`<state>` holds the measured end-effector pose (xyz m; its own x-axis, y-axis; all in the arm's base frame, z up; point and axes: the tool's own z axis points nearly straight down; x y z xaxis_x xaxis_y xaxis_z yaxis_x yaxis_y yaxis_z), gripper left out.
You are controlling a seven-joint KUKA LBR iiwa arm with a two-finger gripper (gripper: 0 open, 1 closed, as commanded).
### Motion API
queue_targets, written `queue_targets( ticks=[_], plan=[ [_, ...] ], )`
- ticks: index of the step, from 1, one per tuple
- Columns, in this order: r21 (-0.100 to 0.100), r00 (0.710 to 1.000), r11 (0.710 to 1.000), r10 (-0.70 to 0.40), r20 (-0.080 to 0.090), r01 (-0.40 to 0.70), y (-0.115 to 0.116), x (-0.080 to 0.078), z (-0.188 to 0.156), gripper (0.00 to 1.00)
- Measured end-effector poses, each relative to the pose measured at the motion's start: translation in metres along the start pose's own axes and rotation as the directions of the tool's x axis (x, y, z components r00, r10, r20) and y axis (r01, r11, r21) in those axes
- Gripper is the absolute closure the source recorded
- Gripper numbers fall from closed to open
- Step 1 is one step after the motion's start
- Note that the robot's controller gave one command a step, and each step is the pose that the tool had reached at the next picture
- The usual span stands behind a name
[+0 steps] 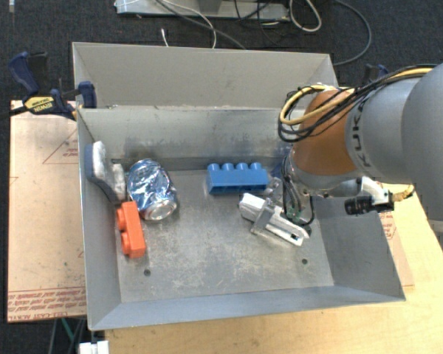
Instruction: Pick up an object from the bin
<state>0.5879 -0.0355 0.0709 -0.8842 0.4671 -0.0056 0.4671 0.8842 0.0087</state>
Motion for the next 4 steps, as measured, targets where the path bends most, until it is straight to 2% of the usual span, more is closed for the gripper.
queue_targets(
  ticks=[1,2,4],
  plan=[
    [0.000,1.000,1.000,0.000,0.000,0.000,0.000,0.000,0.000,1.00],
    [0.004,1.000,1.000,-0.001,-0.011,0.001,-0.001,0.003,-0.037,1.00],
    [0.002,1.000,1.000,-0.004,-0.007,0.004,0.000,0.002,-0.106,1.00]
  ],
)
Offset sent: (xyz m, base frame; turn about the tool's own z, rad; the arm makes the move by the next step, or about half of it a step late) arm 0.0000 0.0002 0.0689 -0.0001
